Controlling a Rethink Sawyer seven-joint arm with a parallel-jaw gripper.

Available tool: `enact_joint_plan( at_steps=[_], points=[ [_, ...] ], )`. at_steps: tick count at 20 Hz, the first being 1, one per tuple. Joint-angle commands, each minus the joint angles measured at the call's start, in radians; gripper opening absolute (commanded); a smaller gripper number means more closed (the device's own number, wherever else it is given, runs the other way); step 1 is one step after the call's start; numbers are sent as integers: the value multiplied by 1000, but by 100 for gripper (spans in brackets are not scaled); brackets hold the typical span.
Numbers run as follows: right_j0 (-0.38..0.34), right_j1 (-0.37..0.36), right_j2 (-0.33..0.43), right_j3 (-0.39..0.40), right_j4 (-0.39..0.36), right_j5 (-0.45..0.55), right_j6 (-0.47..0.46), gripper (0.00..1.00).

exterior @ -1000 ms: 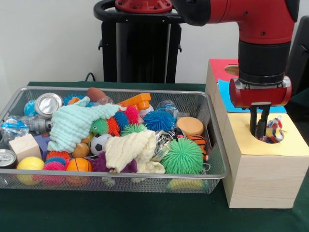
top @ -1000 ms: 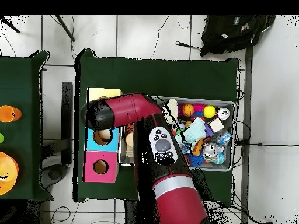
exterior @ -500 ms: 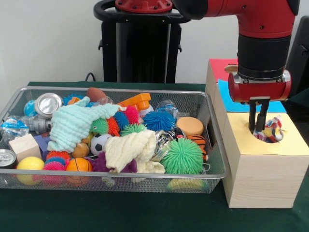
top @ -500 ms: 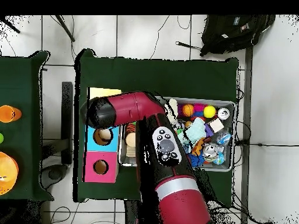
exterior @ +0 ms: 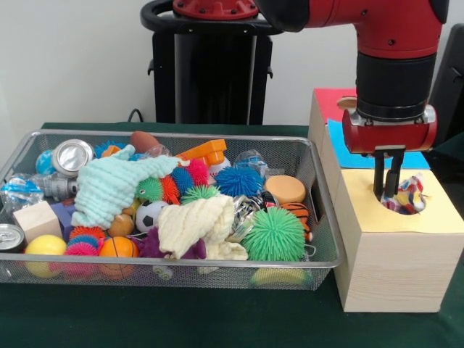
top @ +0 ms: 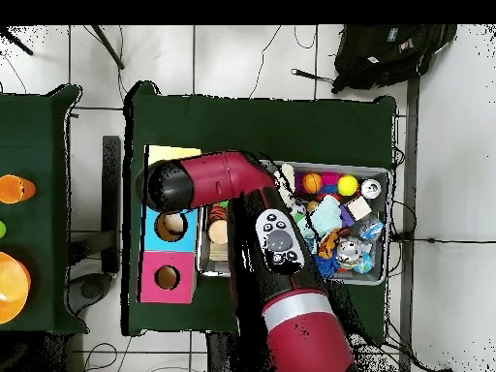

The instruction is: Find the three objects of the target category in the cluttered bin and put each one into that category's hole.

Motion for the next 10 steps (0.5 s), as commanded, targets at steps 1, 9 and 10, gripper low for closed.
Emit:
enact_joint_plan(
  at_steps=[1,9,10],
  points=[
    [-74,2,-25,35,-19,196,-84,0],
    [-54,-33,-24,19,10,268,-58,0],
    [-55,-40,-24,19,12,273,-60,0]
  ],
)
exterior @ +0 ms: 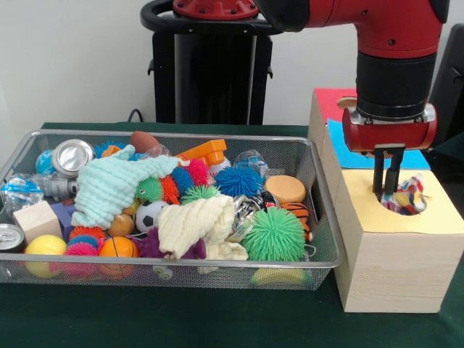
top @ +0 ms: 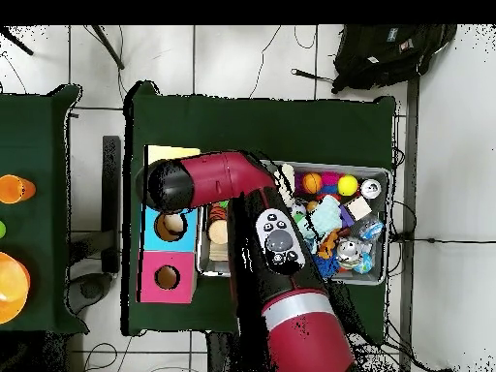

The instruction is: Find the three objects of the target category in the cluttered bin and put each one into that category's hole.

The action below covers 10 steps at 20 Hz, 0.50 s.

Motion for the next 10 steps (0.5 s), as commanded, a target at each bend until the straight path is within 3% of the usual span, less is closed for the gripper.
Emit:
enact_joint_plan(
  at_steps=[1,10],
  points=[
    [-54,-41,-25,20,6,249,-56,0],
    [-69,-72,-13,17,5,285,-35,0]
  ],
)
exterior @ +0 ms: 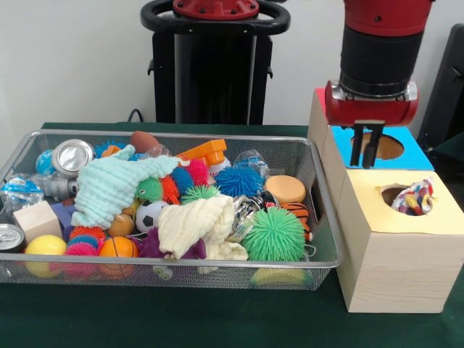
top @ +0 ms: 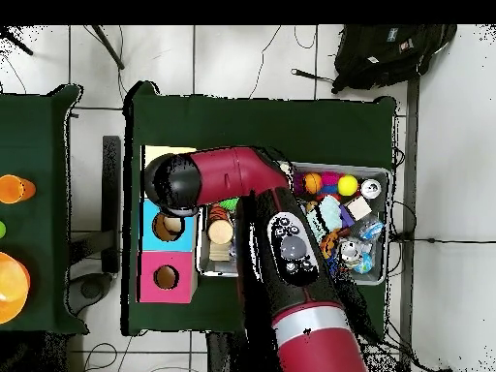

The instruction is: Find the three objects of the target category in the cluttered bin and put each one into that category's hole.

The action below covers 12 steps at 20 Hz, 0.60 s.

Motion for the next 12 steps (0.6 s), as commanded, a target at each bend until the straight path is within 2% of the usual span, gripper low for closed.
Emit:
enact_joint_plan(
  at_steps=[1,7,12],
  points=[
    [-47,-23,-7,17,5,119,-35,0],
    [-42,-4,6,26,8,100,-11,0],
    [-7,-1,3,27,18,90,40,0]
  ],
)
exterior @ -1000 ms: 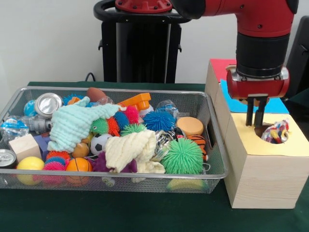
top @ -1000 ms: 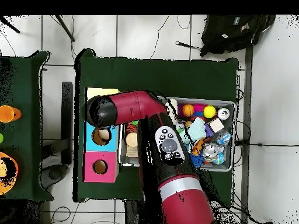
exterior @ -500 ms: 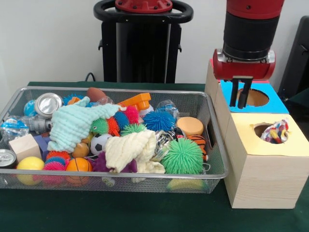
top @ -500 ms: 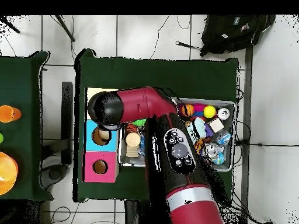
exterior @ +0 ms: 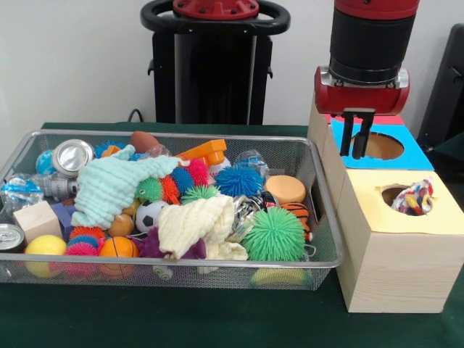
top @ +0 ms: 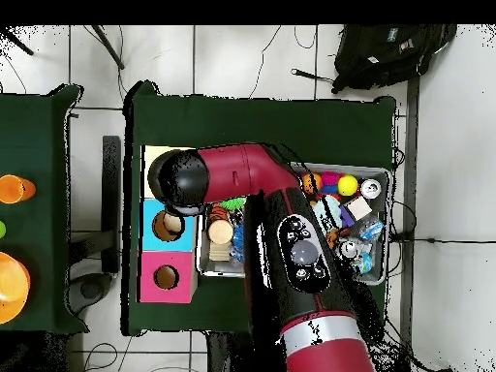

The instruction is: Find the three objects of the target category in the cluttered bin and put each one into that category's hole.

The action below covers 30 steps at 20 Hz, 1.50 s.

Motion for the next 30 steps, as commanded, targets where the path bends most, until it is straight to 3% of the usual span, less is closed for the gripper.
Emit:
enact_joint_plan(
  at_steps=[1,13,27,30],
  points=[
    [15,25,2,27,19,59,47,0],
    [75,43,-2,-57,68,127,103,0],
    [102,114,-17,-224,115,205,100,0],
    [107,141,-18,-290,107,225,90,0]
  ],
)
